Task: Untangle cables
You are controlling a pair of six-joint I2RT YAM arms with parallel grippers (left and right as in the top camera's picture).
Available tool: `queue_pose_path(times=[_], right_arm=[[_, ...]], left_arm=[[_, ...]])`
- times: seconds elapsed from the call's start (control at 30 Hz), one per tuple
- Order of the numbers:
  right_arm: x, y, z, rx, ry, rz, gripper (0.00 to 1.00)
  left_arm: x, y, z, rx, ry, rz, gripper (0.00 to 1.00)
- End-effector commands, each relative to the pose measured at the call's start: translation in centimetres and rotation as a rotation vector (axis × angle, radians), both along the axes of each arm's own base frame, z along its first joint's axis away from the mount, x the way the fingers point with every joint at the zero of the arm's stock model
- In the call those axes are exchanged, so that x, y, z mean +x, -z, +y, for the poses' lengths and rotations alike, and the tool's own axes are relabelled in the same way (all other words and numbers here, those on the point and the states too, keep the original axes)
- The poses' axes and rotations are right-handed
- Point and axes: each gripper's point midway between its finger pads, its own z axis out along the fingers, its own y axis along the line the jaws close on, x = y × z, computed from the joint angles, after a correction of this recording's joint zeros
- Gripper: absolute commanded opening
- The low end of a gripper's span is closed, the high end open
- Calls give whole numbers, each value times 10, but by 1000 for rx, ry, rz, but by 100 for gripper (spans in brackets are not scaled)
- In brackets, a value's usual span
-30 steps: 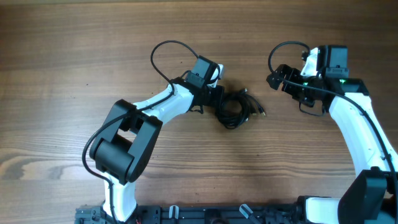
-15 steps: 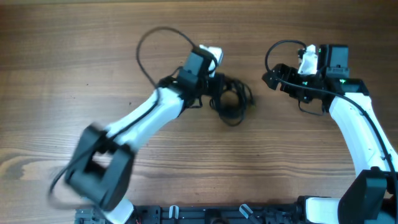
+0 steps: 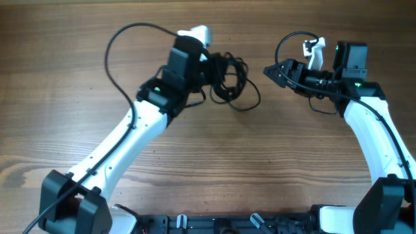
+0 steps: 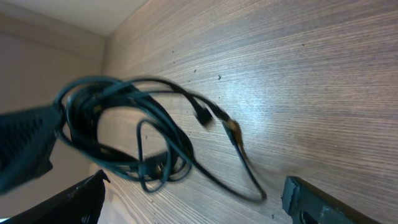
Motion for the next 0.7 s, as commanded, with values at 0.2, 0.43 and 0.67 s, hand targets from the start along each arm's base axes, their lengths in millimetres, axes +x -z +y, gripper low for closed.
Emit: queue_pose_path(times=[0.2, 0.43, 0.67], right_arm=[[-4, -5, 4, -53, -94, -103, 94], [-10, -14, 15, 77, -76, -13, 93], [-9, -24, 60, 160, -46, 85, 84]], left_arm=[[18, -11, 35, -456, -287, 334, 4], [27, -12, 45, -732, -548, 532, 4], [40, -9, 70, -882, -804, 555, 4]])
